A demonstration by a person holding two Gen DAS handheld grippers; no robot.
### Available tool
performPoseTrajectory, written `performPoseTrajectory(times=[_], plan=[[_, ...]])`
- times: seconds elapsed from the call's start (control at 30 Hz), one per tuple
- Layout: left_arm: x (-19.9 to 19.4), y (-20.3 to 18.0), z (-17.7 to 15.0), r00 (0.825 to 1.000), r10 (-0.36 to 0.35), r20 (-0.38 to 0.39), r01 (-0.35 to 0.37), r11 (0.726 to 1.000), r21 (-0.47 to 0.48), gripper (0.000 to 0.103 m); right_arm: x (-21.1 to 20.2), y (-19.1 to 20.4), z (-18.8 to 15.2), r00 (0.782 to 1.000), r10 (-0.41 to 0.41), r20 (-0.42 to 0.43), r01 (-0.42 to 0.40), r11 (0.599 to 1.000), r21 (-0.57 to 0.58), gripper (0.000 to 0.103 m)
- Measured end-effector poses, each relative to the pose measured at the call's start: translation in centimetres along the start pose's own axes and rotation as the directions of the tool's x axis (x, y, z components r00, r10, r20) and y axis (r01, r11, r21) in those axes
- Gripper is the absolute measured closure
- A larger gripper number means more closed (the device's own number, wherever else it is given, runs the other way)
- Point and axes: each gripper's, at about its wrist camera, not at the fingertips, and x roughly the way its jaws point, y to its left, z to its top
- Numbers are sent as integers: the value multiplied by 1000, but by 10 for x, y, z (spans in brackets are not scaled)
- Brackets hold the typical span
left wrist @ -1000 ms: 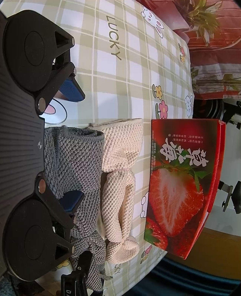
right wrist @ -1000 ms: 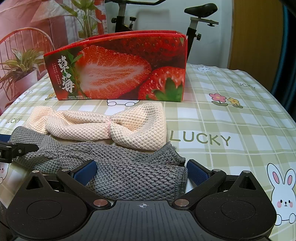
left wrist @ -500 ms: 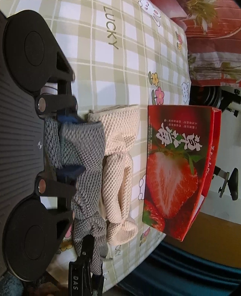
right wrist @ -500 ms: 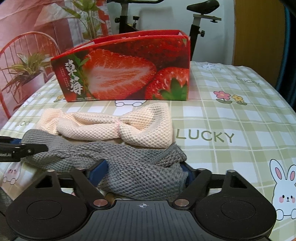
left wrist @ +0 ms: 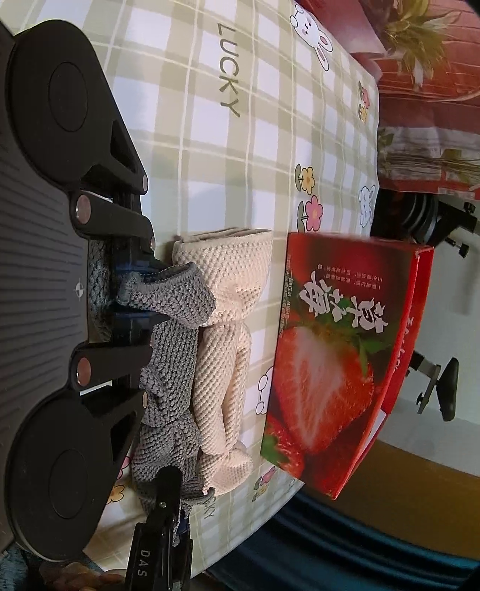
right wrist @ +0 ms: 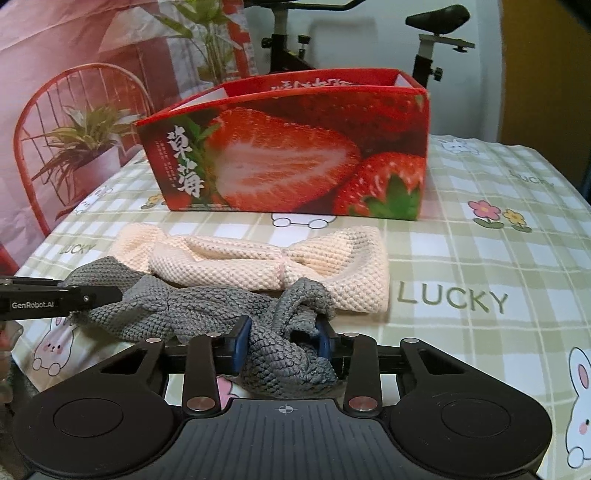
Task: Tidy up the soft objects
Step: 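Close both grippers on the grey knit towel, then lift the grey towel with both grippers and carry it over the box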
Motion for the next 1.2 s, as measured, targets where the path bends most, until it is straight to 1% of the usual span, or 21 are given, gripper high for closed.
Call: performPoseTrajectory(times=[0.1,0.2,0.43,0.67,0.87,1.2], plan=[[-3,-2,1,1000,-3,12,3,1000,6,84,-1,0,1,1000,7,4,-7,1000,2,75],[-11,-2,5,999,-8,48,8,1000,5,84,-5,-2,4,1000,16,20,-17,1000,11,78],[-34,-10,22,990,-3,140,-3,999,44,84,-23,0,24,994,39,101,-39,999,-5,80],[-50,-19,52,974,6,225,-24,997,78,84,-41,4,56,981,51,189,-43,998,-48,80],[-56,-28,83,962,5,273,-36,993,109,84,-48,2,90,968,49,245,-29,996,-82,80],[-56,-38,123,948,4,317,-47,991,127,84,-48,-5,141,953,50,298,-13,992,-126,80]])
